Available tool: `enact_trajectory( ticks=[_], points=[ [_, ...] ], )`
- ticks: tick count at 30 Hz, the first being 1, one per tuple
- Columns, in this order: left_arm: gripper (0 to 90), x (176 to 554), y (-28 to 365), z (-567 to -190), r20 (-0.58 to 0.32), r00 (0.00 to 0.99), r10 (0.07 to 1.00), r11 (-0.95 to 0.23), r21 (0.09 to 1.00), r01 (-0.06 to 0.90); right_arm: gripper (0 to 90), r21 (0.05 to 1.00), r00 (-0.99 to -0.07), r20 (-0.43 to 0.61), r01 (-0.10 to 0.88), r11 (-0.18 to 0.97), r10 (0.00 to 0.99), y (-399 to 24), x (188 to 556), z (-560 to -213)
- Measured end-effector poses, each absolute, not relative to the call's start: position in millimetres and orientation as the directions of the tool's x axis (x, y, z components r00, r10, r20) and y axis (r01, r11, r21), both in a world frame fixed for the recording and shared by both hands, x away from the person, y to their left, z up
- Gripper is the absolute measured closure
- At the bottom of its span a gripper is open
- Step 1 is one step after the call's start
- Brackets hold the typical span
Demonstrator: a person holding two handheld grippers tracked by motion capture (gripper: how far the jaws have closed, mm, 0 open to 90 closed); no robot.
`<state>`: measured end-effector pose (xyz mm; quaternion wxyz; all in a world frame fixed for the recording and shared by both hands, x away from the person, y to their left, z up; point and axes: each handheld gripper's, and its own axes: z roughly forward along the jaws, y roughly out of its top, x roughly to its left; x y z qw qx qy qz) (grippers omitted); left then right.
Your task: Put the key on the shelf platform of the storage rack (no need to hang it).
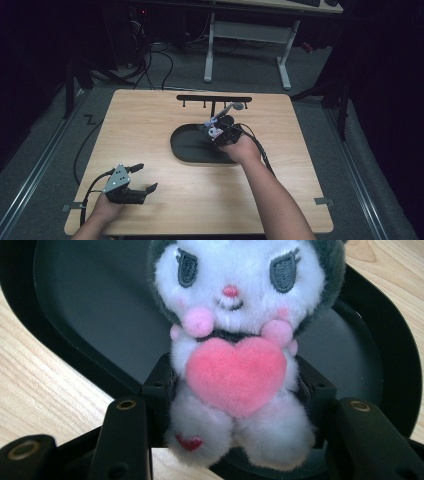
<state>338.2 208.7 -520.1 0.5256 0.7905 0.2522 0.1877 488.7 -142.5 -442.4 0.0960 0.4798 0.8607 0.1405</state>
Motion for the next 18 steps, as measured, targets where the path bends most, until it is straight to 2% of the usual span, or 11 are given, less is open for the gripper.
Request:
enact_trajectory(
  ticks=[6,18],
  points=[
    [15.4,337.9,208.6,-520.2,0.032,0.802,0.596,-0.321,0.925,0.202,47.9,0.336,-0.529,-0.017,0.796,0.503,0.849,-136.5,494.6,-448.2],
    [15.4,338.6,207.1,-520.6,0.037,0.805,0.593,-0.329,0.923,0.200,47.8,0.256,-0.519,0.024,0.829,0.497,0.854,-141.6,485.1,-470.7]
  ],
)
